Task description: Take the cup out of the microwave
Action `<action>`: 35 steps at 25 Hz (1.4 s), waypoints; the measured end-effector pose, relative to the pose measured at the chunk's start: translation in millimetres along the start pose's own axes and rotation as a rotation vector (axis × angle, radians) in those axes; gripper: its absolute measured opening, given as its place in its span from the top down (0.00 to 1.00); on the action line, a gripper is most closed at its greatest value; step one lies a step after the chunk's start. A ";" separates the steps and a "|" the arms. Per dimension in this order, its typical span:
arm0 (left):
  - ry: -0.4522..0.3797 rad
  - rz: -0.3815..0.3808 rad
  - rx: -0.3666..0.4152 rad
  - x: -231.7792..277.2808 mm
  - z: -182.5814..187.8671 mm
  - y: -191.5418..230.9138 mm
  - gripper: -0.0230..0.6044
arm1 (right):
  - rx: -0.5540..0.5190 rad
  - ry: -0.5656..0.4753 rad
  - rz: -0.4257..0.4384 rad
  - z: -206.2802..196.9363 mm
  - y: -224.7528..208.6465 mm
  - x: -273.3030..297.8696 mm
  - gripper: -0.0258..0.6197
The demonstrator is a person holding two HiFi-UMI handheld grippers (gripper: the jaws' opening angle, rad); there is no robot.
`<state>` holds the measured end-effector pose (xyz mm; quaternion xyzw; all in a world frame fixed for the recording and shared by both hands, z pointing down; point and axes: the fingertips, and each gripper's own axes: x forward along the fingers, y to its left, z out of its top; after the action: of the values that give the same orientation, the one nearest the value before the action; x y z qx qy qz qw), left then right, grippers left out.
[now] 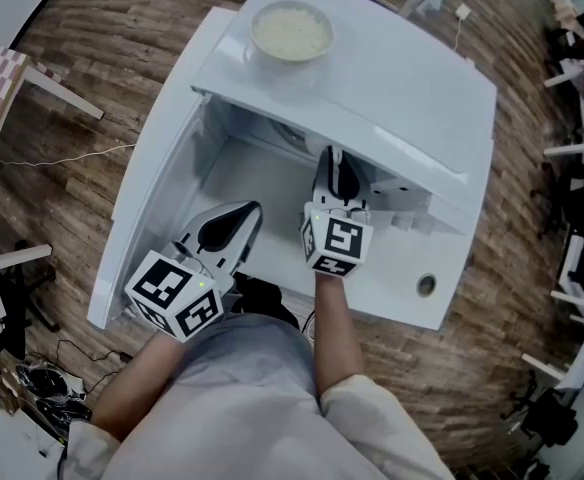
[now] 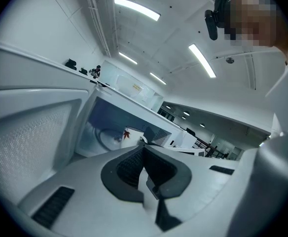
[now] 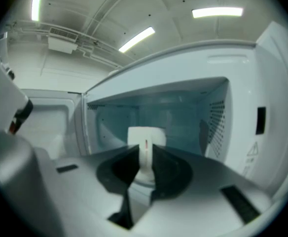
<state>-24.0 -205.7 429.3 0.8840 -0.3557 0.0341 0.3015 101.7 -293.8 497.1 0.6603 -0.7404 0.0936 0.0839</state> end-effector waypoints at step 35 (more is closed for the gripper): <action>-0.039 -0.009 0.007 -3.0 -1.6 -22.7 0.95 | 0.009 0.004 0.113 2.8 20.9 -51.8 0.85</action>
<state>-11.2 -190.2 418.2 0.8872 -0.3573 0.0166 0.2913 86.9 -242.4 480.9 0.6178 -0.7758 0.1029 0.0767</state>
